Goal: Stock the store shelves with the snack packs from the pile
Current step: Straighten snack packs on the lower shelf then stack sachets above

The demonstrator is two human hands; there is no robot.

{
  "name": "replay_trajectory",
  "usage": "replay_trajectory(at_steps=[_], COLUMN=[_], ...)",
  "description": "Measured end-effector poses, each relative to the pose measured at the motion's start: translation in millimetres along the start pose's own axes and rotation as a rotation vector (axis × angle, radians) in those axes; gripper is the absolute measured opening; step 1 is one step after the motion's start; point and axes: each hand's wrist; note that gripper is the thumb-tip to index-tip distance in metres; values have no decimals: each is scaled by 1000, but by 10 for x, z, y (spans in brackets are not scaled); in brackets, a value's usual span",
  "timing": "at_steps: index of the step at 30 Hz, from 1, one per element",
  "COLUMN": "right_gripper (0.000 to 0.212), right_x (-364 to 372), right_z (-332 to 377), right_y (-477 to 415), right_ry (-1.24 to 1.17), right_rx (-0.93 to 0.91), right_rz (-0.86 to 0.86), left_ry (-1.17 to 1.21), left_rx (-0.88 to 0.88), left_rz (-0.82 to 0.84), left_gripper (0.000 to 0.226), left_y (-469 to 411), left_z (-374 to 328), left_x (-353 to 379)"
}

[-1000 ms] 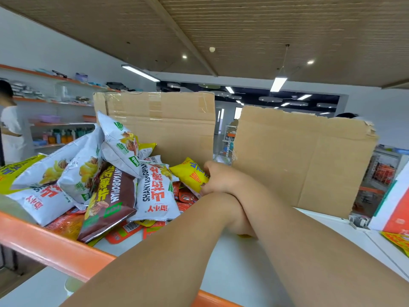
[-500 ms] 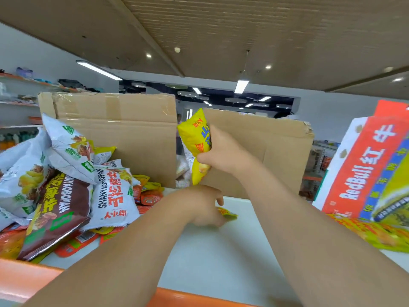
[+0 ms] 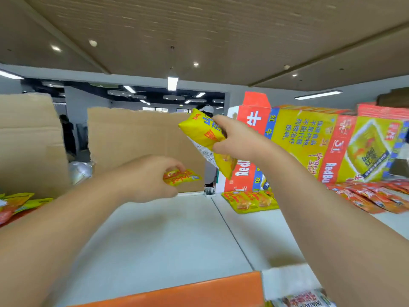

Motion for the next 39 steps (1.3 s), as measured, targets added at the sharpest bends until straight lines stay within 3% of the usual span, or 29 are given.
replay_trajectory(at_steps=[4,11,16,24,29,33,39], right_gripper=[27,50,71,71,61,74,62], right_x=[-316,-758,-1049,-1233,-1218,-1162,-843], right_z=[-533,-1568,-2275,-2989,-3151,-3113,-3119], right_y=[282,659,868,834,682,518,515], right_ry=[25,22,85,45,14,65,21], right_rx=[64,109,128,97,75,52,-14], right_rz=[-30,-27,-22,1,44,102,147], left_ry=[63,-29,-57,-62,-122,-189,-62], left_rx=[54,41,3,-99,-152,-218,-388], left_rz=[-17,-12,-71,-98,-136,-141,-227], left_gripper=[35,55,52,51,47,44,46], left_y=[-249,-711,-1025,-1494,-1697,-1652,-1524], left_z=[-512,-1456,-2082,-2769,-2903,-2771,-2389], left_x=[234,850,1259,1818,2000,2107,1812])
Point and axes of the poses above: each hand's wrist, its own y-axis away from the middle knuckle, its own x-axis out of the palm, z = x × y, and after that the axes turned 7 degrees about y, right-handed
